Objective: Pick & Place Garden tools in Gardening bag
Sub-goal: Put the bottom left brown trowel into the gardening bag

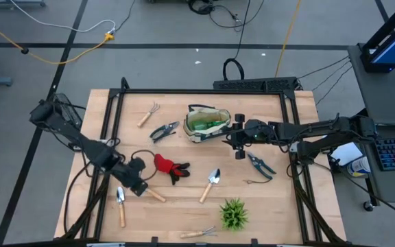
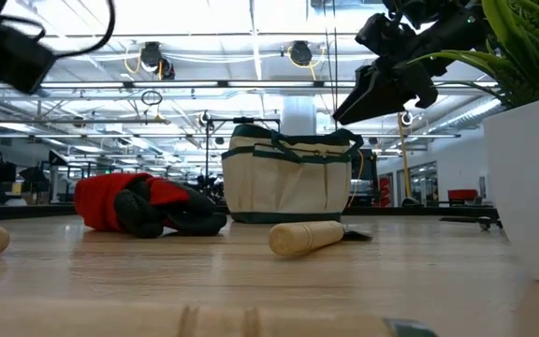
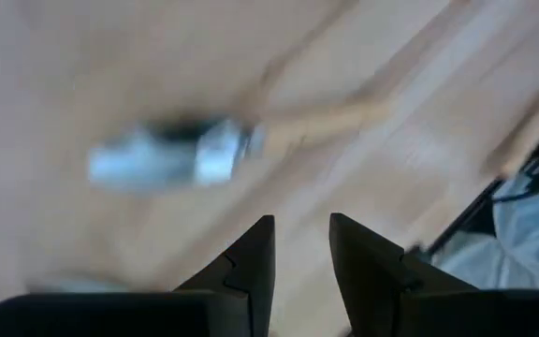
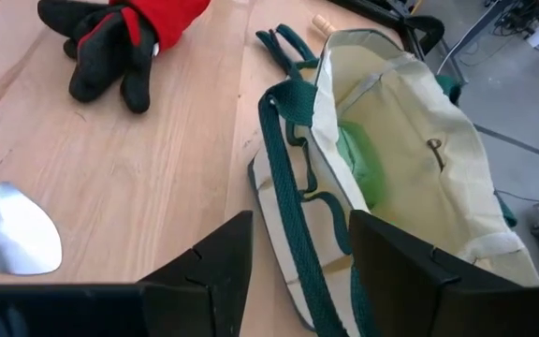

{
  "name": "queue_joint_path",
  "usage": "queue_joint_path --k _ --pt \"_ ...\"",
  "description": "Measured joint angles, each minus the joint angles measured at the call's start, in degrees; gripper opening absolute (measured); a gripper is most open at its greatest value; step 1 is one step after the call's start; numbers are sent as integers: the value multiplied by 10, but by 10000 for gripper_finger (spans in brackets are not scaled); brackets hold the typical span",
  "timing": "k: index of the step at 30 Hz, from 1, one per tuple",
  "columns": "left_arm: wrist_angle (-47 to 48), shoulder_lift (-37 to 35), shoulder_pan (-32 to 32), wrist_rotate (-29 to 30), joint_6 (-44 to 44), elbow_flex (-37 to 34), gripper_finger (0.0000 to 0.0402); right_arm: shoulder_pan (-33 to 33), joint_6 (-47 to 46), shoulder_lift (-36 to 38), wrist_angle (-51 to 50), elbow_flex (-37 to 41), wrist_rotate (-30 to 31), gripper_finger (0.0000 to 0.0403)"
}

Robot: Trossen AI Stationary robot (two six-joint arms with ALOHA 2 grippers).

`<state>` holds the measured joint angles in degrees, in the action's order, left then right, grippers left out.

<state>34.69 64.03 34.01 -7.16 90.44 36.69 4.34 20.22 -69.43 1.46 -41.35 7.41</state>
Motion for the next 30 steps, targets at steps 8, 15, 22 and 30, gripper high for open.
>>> queue_joint_path --k 8,15,22,30 --pt "-6 76 34 -155 208 0 108 0 0 0 0 0 0 171" --pt "-28 113 73 -149 301 0 108 0 0 0 0 0 0 171" --pt "-52 134 124 -142 408 0 108 0 0 0 0 0 0 171" --pt "-80 164 169 -131 502 0 108 0 0 0 0 0 0 171"
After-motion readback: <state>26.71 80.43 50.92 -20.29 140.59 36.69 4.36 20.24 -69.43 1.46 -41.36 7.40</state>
